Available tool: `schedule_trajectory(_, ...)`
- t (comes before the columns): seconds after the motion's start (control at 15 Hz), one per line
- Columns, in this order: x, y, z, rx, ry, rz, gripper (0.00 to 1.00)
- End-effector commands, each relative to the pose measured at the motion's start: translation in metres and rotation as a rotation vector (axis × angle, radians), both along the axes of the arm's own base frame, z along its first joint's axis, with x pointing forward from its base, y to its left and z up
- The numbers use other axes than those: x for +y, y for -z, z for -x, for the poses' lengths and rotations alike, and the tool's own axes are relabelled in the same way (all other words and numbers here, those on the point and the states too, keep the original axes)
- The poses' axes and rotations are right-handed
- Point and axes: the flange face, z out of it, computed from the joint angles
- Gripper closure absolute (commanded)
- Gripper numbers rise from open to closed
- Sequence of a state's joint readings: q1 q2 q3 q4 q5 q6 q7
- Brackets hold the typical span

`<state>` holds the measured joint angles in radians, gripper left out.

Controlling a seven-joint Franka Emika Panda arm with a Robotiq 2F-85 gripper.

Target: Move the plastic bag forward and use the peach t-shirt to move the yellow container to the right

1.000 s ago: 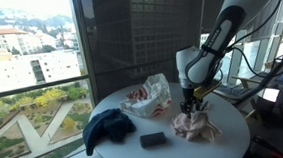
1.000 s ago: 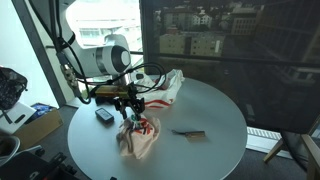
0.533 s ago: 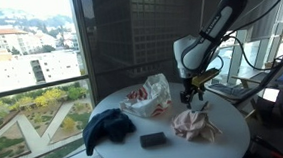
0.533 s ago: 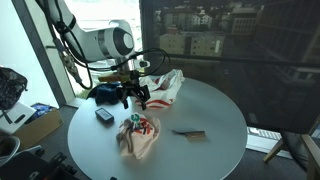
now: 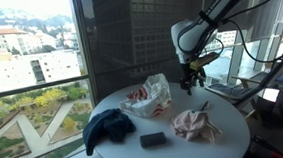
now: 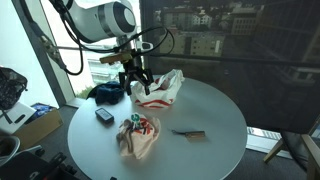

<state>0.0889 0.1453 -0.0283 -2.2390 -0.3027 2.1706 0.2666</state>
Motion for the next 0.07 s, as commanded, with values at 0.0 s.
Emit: schedule_trajectory(0.0,0.0000,-0.0016,-0.0008,0.003,0.001,0.001,0.00)
